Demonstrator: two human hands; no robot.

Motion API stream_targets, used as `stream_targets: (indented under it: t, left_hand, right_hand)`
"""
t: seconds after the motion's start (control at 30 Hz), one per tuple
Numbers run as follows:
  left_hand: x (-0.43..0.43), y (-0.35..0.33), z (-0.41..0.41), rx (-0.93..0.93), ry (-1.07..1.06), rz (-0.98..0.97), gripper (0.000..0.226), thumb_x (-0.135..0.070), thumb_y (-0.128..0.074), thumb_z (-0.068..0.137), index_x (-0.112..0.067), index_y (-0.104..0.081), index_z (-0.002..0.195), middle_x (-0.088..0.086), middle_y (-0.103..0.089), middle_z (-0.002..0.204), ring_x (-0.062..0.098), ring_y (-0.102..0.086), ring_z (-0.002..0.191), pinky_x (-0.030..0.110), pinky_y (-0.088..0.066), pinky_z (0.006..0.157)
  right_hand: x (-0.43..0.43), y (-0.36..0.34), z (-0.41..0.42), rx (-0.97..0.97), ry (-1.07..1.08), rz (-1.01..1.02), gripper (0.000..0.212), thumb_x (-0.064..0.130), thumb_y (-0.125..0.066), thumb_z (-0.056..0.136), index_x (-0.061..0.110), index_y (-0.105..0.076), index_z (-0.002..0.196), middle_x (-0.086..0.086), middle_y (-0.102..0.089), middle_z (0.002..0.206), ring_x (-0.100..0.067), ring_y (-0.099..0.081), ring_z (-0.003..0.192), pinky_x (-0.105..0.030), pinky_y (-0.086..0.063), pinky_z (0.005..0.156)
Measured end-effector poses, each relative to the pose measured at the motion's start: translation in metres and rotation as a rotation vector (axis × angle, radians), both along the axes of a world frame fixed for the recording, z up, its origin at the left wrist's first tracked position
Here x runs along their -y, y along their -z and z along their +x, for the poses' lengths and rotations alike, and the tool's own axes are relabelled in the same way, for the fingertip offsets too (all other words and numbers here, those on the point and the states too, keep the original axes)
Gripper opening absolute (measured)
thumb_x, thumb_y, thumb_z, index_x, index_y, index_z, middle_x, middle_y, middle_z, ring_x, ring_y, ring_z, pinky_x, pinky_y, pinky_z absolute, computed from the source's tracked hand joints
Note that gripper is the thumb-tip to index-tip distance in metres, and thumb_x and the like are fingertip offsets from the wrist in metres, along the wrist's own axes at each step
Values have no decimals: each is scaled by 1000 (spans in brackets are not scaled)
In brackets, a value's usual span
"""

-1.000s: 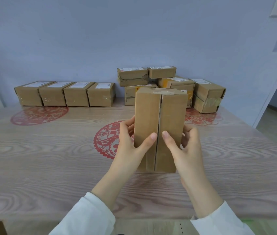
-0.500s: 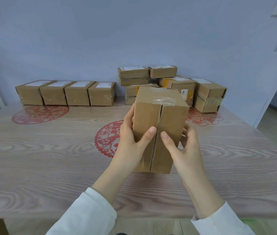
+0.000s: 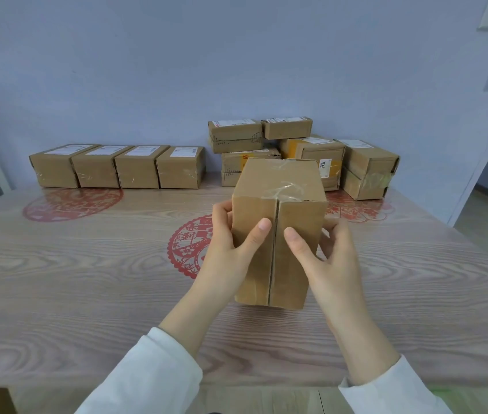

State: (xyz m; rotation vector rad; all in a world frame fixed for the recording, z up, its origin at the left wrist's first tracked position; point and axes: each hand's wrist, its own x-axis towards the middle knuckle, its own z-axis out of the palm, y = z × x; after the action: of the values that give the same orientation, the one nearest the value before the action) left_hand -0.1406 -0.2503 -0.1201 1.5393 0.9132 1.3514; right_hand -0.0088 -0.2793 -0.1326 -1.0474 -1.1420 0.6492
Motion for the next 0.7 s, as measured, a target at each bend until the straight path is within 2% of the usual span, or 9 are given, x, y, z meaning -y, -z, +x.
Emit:
stream_targets:
  t: [0.07,0.13,0.27,0.43,0.57,0.63,0.7]
  left_hand:
    - [0,1,-1,0,-1,-2,45,-37,-58,78,-26,-36,115,-16,-55,107,-19,-57,85,5,-46,71]
    - [0,0,-1,-8,2,20,53,-38,-58,75,-22,-36,121,-14,-54,109,-18,-56,86,5,-46,72]
    - [4,-3,0,-72,25,68,68,-42,-59,71,-18,-32,129,-12,-52,115,-19,-54,91,3,-44,75]
    - [1,-5,-1,-90,26,82,66,-42,-59,71,-20,-34,127,-13,-51,114,-21,-52,90,2,-43,74]
    - [-2,-5,0,-113,35,85,74,-45,-59,71,-18,-32,134,-11,-52,118,-18,-52,96,3,-43,76]
    - [-4,-5,0,-135,32,73,77,-46,-59,70,-19,-31,137,-9,-51,122,-12,-51,103,2,-43,78]
    - [-7,-2,-2,-153,41,49,79,-47,-59,71,-21,-29,139,-8,-49,128,-8,-49,111,2,-43,79]
  right_hand:
    - [0,-1,2,13,12,-13,60,47,-69,55,21,-52,106,13,-61,109,14,-55,100,-9,-50,77]
    - [1,-3,2,24,21,-22,66,49,-68,54,25,-50,112,15,-60,112,9,-55,106,-11,-51,80]
    - [4,-10,3,41,6,51,85,49,-63,62,43,-26,138,39,-47,106,24,-51,94,-2,-44,73]
    - [0,-13,7,100,-27,82,79,54,-63,63,47,-29,134,35,-46,118,17,-52,103,-5,-45,76]
    - [-3,-11,10,186,-9,90,64,62,-63,75,60,-26,127,20,-40,138,8,-45,121,-14,-44,92]
    - [-3,-12,11,202,-12,86,58,56,-60,74,57,-30,124,25,-40,133,13,-45,117,-8,-44,88]
    - [-4,-11,12,203,-14,71,55,53,-58,70,51,-36,121,28,-43,125,14,-49,109,-9,-47,83]
